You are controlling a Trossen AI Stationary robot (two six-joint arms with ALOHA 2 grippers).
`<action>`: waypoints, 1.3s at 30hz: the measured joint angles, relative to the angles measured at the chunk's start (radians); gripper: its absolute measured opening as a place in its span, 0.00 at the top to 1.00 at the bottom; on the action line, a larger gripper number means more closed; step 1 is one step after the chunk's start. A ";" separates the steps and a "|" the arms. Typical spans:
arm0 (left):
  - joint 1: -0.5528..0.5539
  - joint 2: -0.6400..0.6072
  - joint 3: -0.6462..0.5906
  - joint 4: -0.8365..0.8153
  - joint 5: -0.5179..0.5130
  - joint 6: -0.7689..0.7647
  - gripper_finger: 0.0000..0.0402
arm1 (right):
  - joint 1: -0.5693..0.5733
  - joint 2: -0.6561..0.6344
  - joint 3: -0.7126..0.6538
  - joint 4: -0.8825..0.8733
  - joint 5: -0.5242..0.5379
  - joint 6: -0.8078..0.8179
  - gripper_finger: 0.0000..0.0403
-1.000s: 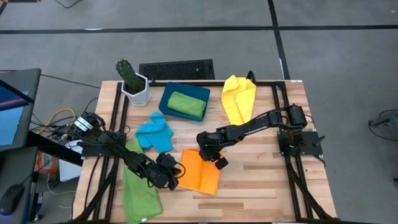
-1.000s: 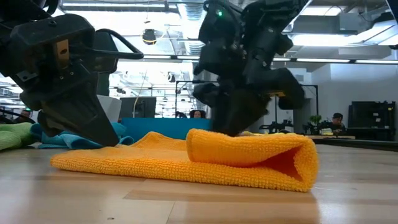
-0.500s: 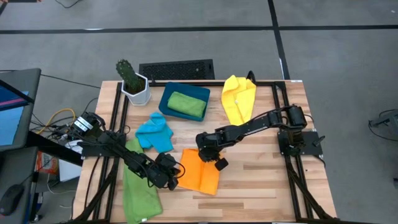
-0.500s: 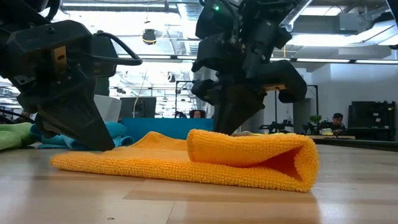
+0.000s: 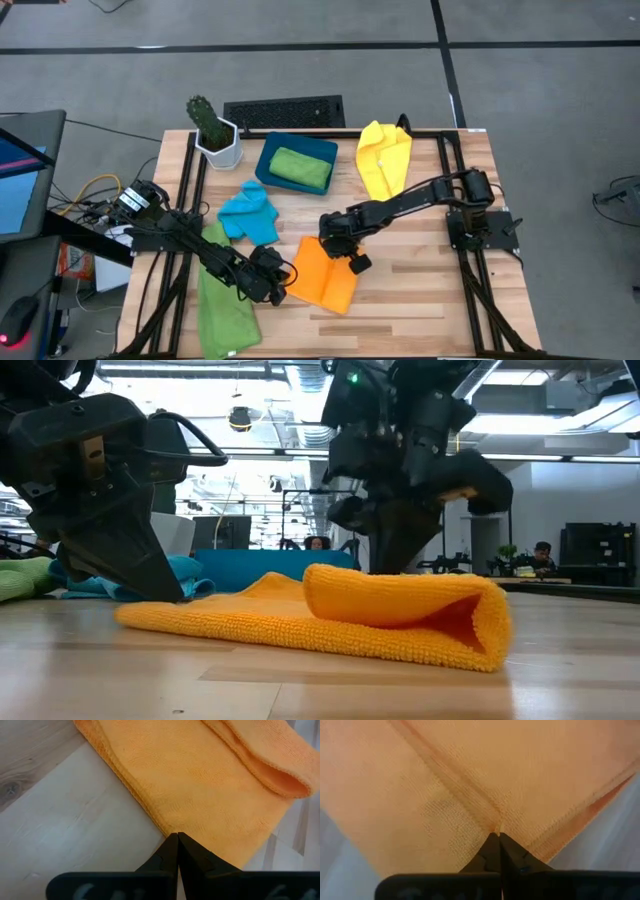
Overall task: Fold microfiber towels
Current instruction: Fold the orange towel
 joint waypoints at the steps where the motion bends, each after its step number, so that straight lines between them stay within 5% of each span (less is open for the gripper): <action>1: 0.000 0.000 0.000 -0.001 0.000 0.000 1.00 | 0.002 -0.002 0.001 0.004 -0.001 0.002 0.98; 8: 0.000 -0.014 0.000 0.061 -0.034 -0.024 1.00 | 0.006 -0.022 -0.001 -0.022 0.000 0.037 0.94; 16: 0.026 -0.083 0.053 0.112 -0.241 0.102 1.00 | 0.017 -0.022 0.000 -0.024 -0.004 0.051 0.97; 27: 0.143 0.046 0.054 0.238 -0.054 0.252 1.00 | 0.021 -0.021 0.000 -0.046 -0.004 0.089 0.96; 39: 0.185 0.145 0.055 0.237 0.063 0.228 1.00 | 0.019 -0.021 0.000 -0.023 -0.003 0.153 0.90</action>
